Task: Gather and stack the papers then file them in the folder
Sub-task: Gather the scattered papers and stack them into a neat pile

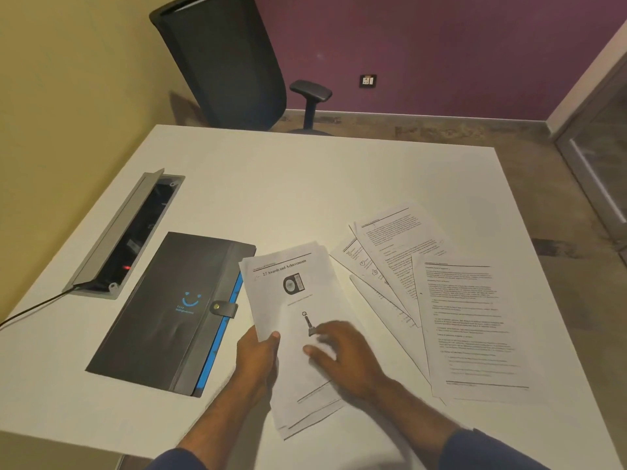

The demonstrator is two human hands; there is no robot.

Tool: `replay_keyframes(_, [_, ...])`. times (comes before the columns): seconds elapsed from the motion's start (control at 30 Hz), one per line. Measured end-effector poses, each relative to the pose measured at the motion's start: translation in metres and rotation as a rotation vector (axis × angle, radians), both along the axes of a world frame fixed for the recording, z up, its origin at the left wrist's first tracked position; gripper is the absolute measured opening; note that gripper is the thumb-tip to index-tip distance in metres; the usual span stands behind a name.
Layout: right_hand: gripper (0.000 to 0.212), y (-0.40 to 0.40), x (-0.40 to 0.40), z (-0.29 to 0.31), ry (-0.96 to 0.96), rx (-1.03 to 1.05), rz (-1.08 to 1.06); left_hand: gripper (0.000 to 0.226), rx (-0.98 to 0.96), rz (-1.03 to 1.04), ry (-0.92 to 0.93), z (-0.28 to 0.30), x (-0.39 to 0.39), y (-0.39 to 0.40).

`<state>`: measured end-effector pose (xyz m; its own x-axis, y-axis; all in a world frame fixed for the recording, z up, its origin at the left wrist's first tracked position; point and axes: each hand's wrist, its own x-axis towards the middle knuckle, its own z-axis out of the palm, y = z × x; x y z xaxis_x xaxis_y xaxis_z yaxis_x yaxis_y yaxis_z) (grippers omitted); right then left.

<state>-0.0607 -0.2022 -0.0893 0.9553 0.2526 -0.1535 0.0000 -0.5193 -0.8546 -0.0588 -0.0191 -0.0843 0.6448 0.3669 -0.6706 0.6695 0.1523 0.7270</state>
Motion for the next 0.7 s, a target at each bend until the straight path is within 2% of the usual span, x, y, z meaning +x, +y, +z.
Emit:
replay_keyframes(0.07, [0.048, -0.012, 0.011, 0.002, -0.062, -0.038, -0.166, 0.033, -0.035, -0.069, -0.038, 0.005, -0.005, 0.007])
replay_keyframes(0.13, [0.068, -0.025, 0.023, 0.006, -0.026, -0.095, -0.341, 0.03, -0.076, -0.139, -0.086, 0.012, -0.009, 0.015])
replay_keyframes(0.17, [0.081, -0.031, 0.029, 0.01, 0.069, -0.065, -0.42, 0.03, -0.095, -0.171, -0.105, 0.015, -0.011, 0.019])
replay_keyframes(0.23, [0.091, -0.044, 0.037, 0.02, 0.32, 0.18, -0.458, 0.031, -0.118, -0.247, -0.141, 0.019, -0.01, 0.028])
replay_keyframes(0.27, [0.086, -0.05, 0.041, 0.026, 0.44, 0.359, -0.41, 0.032, -0.132, -0.284, -0.163, 0.019, -0.009, 0.031])
replay_keyframes(0.3, [0.072, -0.055, 0.043, 0.033, 0.541, 0.532, -0.319, 0.034, -0.143, -0.31, -0.181, 0.021, -0.007, 0.033])
replay_keyframes(0.37, [0.052, -0.062, 0.045, 0.043, 0.603, 0.695, -0.116, 0.039, -0.135, -0.359, -0.217, 0.029, -0.003, 0.03])
replay_keyframes(0.43, [0.044, -0.06, 0.045, 0.052, 0.528, 0.648, -0.081, 0.044, -0.095, -0.388, -0.264, 0.039, 0.002, 0.023])
replay_keyframes(0.53, [0.039, -0.057, 0.044, 0.064, 0.339, 0.495, -0.236, 0.047, -0.041, -0.375, -0.356, 0.052, 0.009, 0.013])
replay_keyframes(0.63, [0.026, -0.06, 0.039, 0.073, 0.17, 0.503, -0.35, 0.051, -0.061, -0.379, -0.472, 0.066, 0.015, 0.009])
replay_keyframes(0.7, [0.025, -0.063, 0.032, 0.078, 0.074, 0.52, -0.342, 0.05, -0.04, -0.405, -0.539, 0.074, 0.015, 0.009])
